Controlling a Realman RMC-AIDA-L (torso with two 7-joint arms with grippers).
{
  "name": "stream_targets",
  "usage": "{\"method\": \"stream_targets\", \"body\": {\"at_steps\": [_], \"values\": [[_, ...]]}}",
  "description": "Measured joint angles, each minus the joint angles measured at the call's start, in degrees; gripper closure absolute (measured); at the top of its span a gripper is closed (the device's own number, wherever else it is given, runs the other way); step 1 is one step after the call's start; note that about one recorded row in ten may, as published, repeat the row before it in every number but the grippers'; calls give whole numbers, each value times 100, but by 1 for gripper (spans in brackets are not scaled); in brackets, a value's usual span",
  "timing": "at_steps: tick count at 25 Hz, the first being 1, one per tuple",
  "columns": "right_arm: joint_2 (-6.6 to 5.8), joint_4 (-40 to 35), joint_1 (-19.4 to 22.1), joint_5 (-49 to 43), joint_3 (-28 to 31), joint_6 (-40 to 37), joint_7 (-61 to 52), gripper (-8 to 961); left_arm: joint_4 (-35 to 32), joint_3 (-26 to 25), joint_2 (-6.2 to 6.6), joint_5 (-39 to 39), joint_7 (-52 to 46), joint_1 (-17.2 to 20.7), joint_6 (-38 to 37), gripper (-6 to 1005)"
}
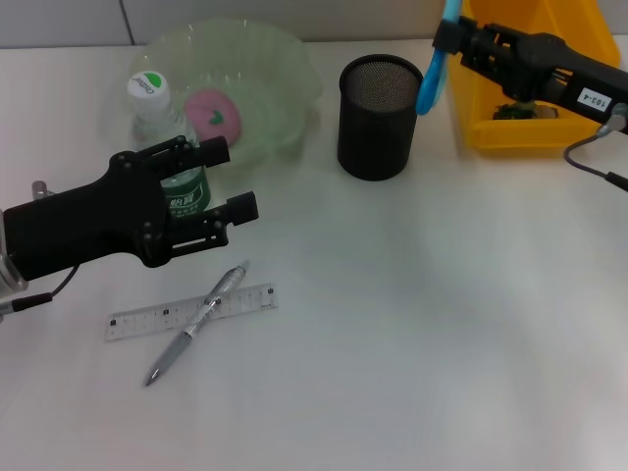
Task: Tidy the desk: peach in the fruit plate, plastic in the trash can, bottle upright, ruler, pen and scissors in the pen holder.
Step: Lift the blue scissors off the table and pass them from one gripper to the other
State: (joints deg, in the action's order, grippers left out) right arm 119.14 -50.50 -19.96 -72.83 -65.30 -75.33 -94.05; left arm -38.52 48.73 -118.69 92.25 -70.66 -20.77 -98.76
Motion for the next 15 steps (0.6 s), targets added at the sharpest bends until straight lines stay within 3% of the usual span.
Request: {"method": "stream_targets", "body": {"at_steps": [5, 7, 15], "values": [[12, 971, -260, 845, -1, -514, 98, 728, 1, 7, 0, -1, 0, -9, 8, 308], [20, 1968, -542, 1742, -42, -964, 12, 728, 3, 19, 4, -5, 1, -41, 30, 308], [41, 2887, -901, 2676, -73, -1509, -1075, 729, 3, 18, 10, -6, 9, -84, 21, 310]]}}
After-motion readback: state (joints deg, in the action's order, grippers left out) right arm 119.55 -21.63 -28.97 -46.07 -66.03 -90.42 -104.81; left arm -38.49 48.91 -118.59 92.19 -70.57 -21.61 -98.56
